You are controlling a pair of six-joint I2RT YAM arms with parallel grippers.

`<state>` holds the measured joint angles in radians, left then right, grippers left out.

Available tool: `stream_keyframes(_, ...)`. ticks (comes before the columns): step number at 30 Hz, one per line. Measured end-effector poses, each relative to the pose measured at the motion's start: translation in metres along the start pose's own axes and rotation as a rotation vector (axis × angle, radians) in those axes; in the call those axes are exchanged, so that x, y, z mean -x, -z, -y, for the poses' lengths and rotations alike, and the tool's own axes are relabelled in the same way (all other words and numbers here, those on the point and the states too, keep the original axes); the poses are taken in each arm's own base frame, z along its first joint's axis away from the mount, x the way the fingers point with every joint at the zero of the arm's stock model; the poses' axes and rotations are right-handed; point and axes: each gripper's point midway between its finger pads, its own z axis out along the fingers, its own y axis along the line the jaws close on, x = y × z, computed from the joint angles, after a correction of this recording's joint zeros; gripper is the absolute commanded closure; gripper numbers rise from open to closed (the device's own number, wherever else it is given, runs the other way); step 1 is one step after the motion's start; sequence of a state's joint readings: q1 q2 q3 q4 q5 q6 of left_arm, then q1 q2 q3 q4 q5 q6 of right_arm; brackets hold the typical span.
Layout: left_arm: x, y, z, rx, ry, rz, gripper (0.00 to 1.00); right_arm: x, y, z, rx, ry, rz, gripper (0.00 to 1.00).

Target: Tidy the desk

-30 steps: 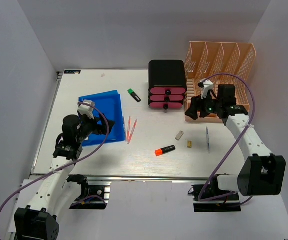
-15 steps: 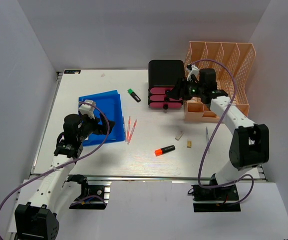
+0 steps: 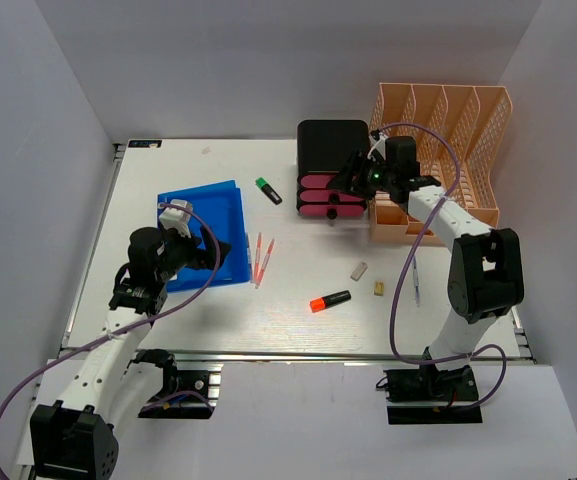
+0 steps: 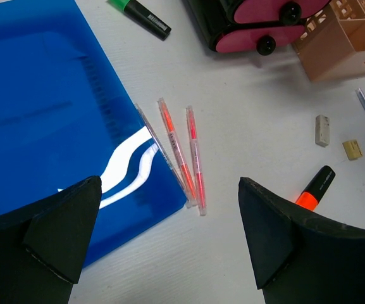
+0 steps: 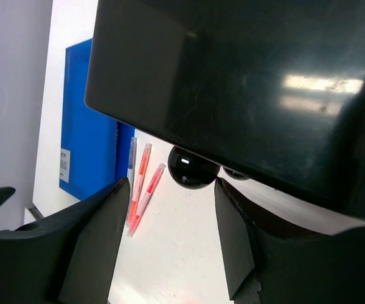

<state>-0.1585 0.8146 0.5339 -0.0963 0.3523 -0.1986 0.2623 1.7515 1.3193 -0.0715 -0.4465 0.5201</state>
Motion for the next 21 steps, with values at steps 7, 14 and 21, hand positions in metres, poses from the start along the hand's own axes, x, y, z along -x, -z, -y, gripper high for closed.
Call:
stream_keyframes(7, -0.0004, -0.0003, -0.0002, 0.000, 0.001, -0.002, 0.02, 0.0058, -0.0037, 0.0016, -0.025, -0.043, 0.032, 0.40)
stream_keyframes(14, -0.0003, -0.0002, -0.0001, 0.000, 0.001, -0.001, 0.02, 0.0084, -0.0053, 0.0038, -0.047, -0.072, 0.051, 0.44)
stream_keyframes(21, 0.0005, 0.0003, 0.0002, 0.000, 0.000, 0.002, 0.02, 0.0077, -0.0094, 0.0092, -0.069, -0.096, 0.056, 0.51)
